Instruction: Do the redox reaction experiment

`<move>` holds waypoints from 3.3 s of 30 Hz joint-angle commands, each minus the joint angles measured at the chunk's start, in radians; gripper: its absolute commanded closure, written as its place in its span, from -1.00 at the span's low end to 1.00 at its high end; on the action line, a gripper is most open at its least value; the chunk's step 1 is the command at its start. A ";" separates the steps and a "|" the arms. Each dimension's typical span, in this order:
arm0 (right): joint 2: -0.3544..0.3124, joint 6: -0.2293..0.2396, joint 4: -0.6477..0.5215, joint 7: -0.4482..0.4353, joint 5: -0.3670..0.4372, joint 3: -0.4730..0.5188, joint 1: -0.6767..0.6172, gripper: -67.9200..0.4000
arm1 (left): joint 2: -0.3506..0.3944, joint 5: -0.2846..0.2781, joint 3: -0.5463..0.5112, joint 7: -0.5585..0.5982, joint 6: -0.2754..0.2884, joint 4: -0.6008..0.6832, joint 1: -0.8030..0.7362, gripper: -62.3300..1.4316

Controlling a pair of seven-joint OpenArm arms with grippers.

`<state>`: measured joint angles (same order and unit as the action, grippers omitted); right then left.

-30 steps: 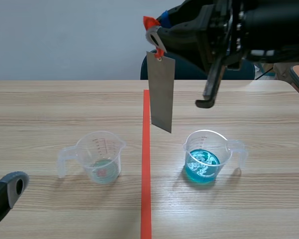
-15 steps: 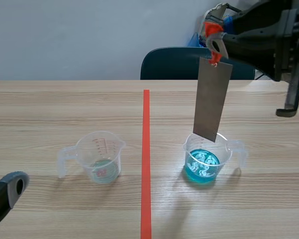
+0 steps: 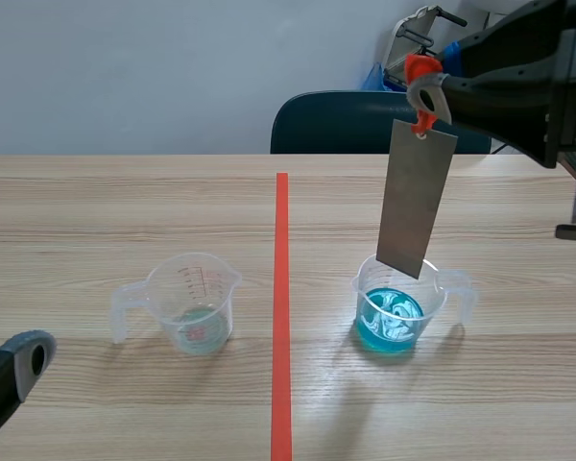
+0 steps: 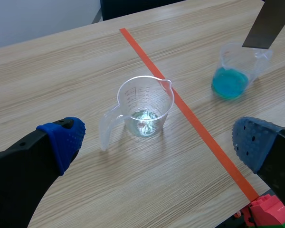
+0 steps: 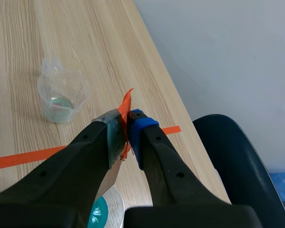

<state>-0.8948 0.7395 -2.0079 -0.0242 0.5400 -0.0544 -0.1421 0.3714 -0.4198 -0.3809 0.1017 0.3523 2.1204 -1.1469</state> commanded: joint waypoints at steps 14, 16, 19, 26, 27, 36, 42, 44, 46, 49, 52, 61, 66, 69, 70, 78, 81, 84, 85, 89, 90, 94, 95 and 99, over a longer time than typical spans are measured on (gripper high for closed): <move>-0.011 0.006 0.037 -0.069 -0.039 0.002 0.032 0.96 | -0.005 -0.006 -0.003 0.013 0.002 0.010 0.003 -1.00; -0.011 0.006 0.037 -0.076 -0.039 0.002 0.032 0.96 | -0.005 -0.006 -0.003 0.013 0.002 0.010 0.003 -1.00; -0.011 0.006 0.037 -0.076 -0.040 0.002 0.032 0.96 | -0.005 -0.006 -0.003 0.013 0.002 0.010 0.003 -1.00; -0.011 0.006 0.037 -0.075 -0.043 0.002 0.032 0.96 | -0.005 -0.006 -0.003 0.013 0.002 0.010 0.003 -1.00; -0.011 0.006 0.037 -0.075 -0.043 0.002 0.032 0.96 | -0.005 -0.006 -0.003 0.013 0.002 0.010 0.003 -1.00; -0.011 0.006 0.037 -0.075 -0.062 0.002 0.031 0.96 | -0.005 -0.006 -0.003 0.013 0.002 0.010 0.003 -1.00; -0.011 0.006 0.037 -0.075 -0.062 0.002 0.031 0.96 | -0.005 -0.006 -0.003 0.013 0.002 0.010 0.003 -1.00; -0.011 0.006 0.037 -0.075 -0.062 0.002 0.031 0.96 | -0.005 -0.006 -0.003 0.013 0.002 0.010 0.003 -1.00; -0.011 0.006 0.037 -0.075 -0.062 0.002 0.031 0.96 | -0.005 -0.006 -0.003 0.013 0.002 0.010 0.003 -1.00; -0.011 0.006 0.037 -0.075 -0.062 0.002 0.031 0.96 | -0.005 -0.006 -0.003 0.013 0.002 0.010 0.003 -1.00; -0.011 0.006 0.037 -0.075 -0.065 0.002 0.031 0.96 | -0.005 -0.006 -0.003 0.013 0.002 0.010 0.003 -1.00; -0.011 0.006 0.037 -0.075 -0.065 0.002 0.031 0.96 | -0.005 -0.006 -0.003 0.013 0.002 0.010 0.003 -1.00; -0.011 0.006 0.037 -0.072 -0.065 0.002 0.031 0.96 | -0.005 -0.006 -0.003 0.013 0.002 0.010 0.003 -1.00; -0.011 0.006 0.037 -0.071 -0.066 0.002 0.031 0.96 | -0.005 -0.006 -0.003 0.013 0.002 0.010 0.003 -1.00; -0.011 0.006 0.037 -0.071 -0.066 0.002 0.031 0.96 | -0.005 -0.006 -0.003 0.013 0.002 0.010 0.003 -1.00; -0.011 0.006 0.037 -0.071 -0.069 0.002 0.031 0.96 | -0.005 -0.006 -0.003 0.012 0.002 0.010 0.003 -1.00; -0.011 0.006 0.037 -0.071 -0.069 0.002 0.031 0.96 | -0.005 -0.006 -0.003 0.012 0.002 0.010 0.003 -1.00; -0.011 0.006 0.037 -0.071 -0.069 0.002 0.031 0.96 | -0.005 -0.006 -0.003 0.012 0.002 0.010 0.003 -1.00; -0.011 0.006 0.037 -0.071 -0.069 0.002 0.031 0.96 | -0.005 -0.006 -0.003 0.012 0.002 0.010 0.003 -1.00; -0.011 0.006 0.037 -0.071 -0.069 0.002 0.031 0.96 | -0.005 -0.006 -0.003 0.012 0.002 0.010 0.003 -1.00; -0.011 0.006 0.037 -0.069 -0.069 0.002 0.031 0.96 | -0.005 -0.006 -0.003 0.012 0.002 0.010 0.003 -1.00; -0.011 0.006 0.037 -0.068 -0.069 0.002 0.031 0.96 | -0.005 -0.006 -0.003 0.012 0.002 0.010 0.003 -1.00; -0.011 0.006 0.037 -0.068 -0.069 0.002 0.031 0.96 | -0.005 -0.006 -0.003 0.012 0.002 0.010 0.003 -1.00; -0.011 0.006 0.037 -0.068 -0.069 0.002 0.031 0.96 | -0.005 -0.006 -0.003 0.012 0.002 0.010 0.003 -1.00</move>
<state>-0.8948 0.7395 -1.9697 -0.0849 0.4603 -0.0547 -0.1307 0.3714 -0.4198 -0.3809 0.1017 0.3523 2.1204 -1.1469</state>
